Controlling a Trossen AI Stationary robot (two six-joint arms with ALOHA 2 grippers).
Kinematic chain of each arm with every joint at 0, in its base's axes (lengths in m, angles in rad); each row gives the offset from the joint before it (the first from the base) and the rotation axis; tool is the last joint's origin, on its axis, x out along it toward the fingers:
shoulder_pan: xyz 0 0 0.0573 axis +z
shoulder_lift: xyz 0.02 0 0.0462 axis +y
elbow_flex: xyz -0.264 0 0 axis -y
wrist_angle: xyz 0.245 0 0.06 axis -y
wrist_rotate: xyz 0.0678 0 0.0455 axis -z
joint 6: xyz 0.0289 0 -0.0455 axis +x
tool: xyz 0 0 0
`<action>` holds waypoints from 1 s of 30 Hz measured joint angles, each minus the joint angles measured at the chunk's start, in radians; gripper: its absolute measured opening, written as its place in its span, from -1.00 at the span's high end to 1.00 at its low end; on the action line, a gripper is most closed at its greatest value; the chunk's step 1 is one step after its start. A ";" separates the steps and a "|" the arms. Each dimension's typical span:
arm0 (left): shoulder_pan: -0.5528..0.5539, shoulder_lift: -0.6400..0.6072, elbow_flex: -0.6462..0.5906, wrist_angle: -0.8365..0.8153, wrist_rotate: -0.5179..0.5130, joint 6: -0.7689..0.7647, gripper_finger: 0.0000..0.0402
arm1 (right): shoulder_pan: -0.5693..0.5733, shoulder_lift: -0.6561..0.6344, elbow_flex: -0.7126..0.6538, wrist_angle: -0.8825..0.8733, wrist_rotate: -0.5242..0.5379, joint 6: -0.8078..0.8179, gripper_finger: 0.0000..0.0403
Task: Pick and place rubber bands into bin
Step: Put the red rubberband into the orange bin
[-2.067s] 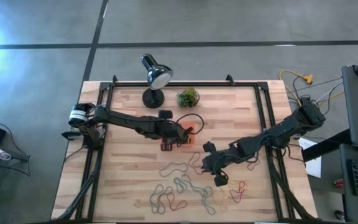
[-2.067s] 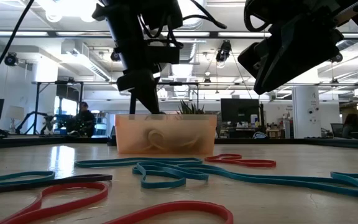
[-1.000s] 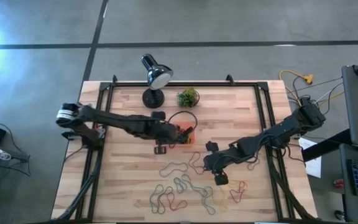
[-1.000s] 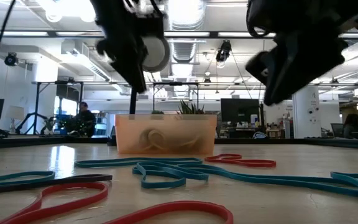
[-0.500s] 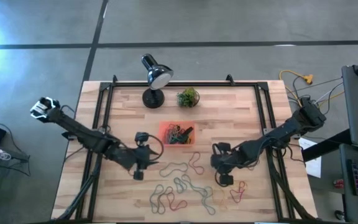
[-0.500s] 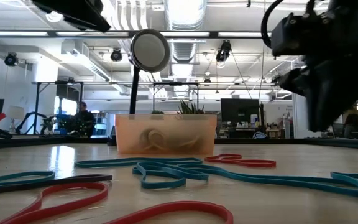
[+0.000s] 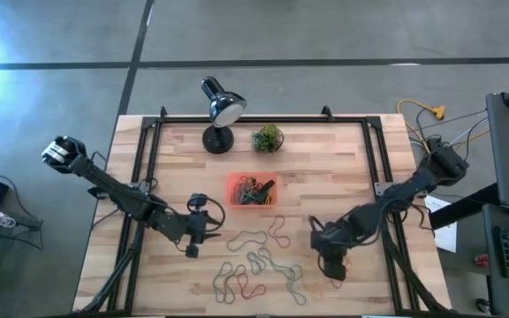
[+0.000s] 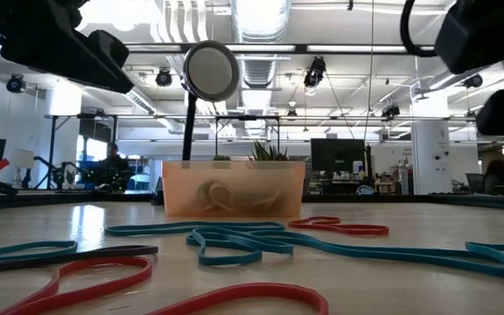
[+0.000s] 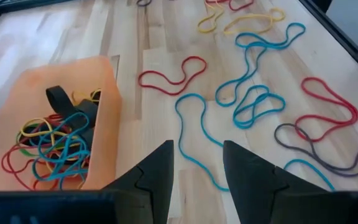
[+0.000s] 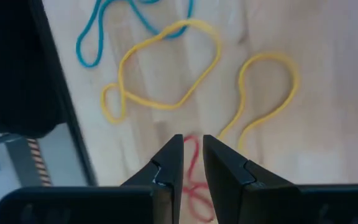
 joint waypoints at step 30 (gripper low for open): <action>0.000 0.000 -0.002 0.012 0.000 -0.001 0.39 | 0.277 0.002 -0.034 0.011 0.379 0.136 0.72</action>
